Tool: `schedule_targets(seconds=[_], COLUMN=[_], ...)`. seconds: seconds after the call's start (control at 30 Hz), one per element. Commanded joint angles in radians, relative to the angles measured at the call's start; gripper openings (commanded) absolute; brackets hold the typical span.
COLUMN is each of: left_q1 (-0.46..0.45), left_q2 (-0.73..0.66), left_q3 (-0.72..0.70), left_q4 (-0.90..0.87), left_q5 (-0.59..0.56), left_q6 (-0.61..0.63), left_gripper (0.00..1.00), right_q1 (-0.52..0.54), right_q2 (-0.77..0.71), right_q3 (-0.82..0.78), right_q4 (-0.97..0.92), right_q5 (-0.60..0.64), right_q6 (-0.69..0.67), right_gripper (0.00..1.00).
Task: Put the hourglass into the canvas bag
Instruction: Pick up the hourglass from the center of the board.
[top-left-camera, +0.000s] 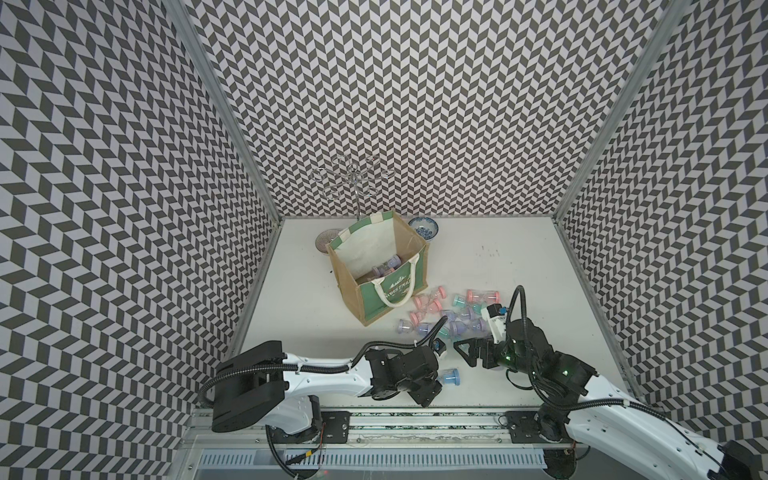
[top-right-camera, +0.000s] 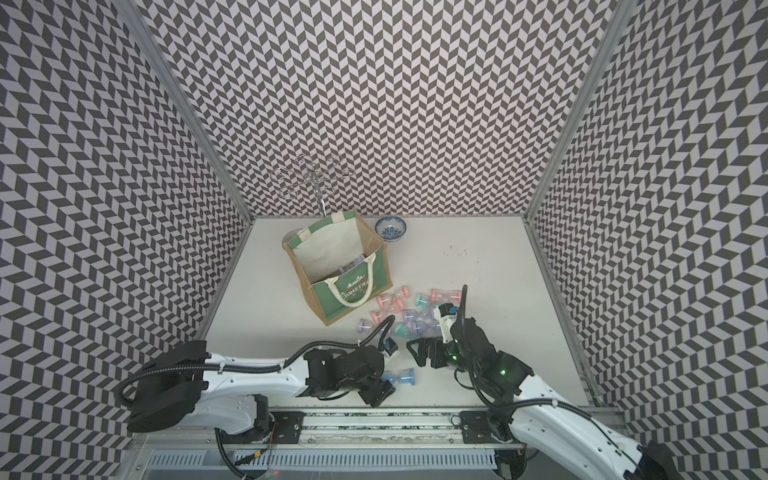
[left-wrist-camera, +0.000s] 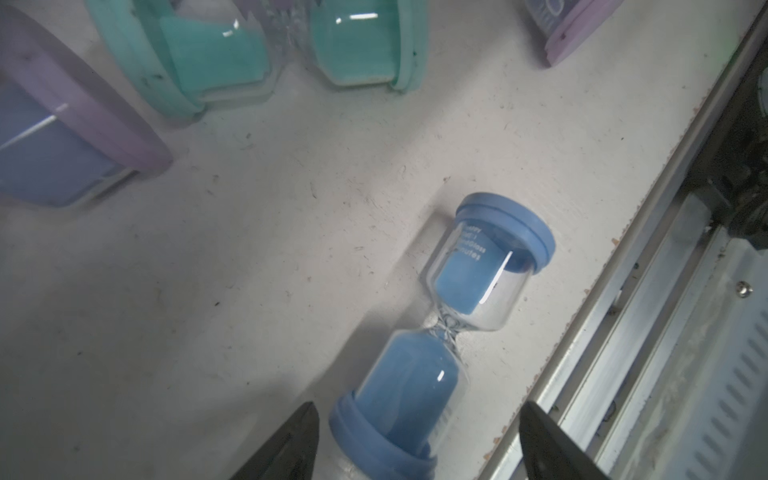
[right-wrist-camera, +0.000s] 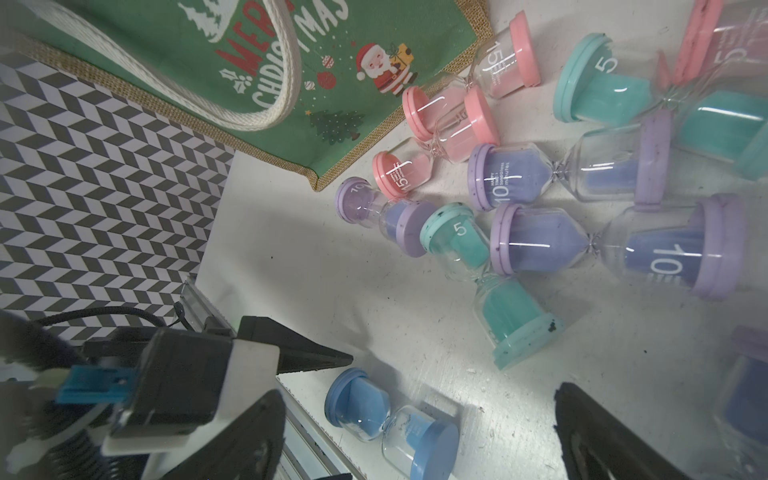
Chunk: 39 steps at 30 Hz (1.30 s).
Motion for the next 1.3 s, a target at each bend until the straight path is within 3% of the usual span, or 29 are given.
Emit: schedule_targets(seconds=[0.0,0.37,0.73,0.83,1.27], left_q1=[-0.004,-0.003,-0.003,-0.003,0.001], left_q2=[0.013,0.110,0.079,0.073,0.025], left_q3=[-0.029,-0.019,-0.043,-0.041,-0.011], left_q4=[0.097,0.134,0.134,0.132,0.111], left_q5=[-0.033,-0.038,-0.059,-0.065,-0.086], left_q6=[0.000,0.017,0.008,0.005,0.010], left_gripper=[0.76,0.70,0.51,0.44,0.40], right_q1=[-0.004,-0.003,-0.004,-0.004,-0.004], right_q2=[-0.016,-0.011,-0.007,-0.004,-0.027], right_q3=[-0.018,-0.016,-0.010,-0.004,-0.015], right_q4=[0.063,0.060,0.058,0.068,0.179], right_q5=[0.002,0.012,0.039,0.026,-0.105], right_q6=[0.013,0.010,0.010,0.000,-0.024], right_gripper=[0.99,0.99,0.99,0.99,0.99])
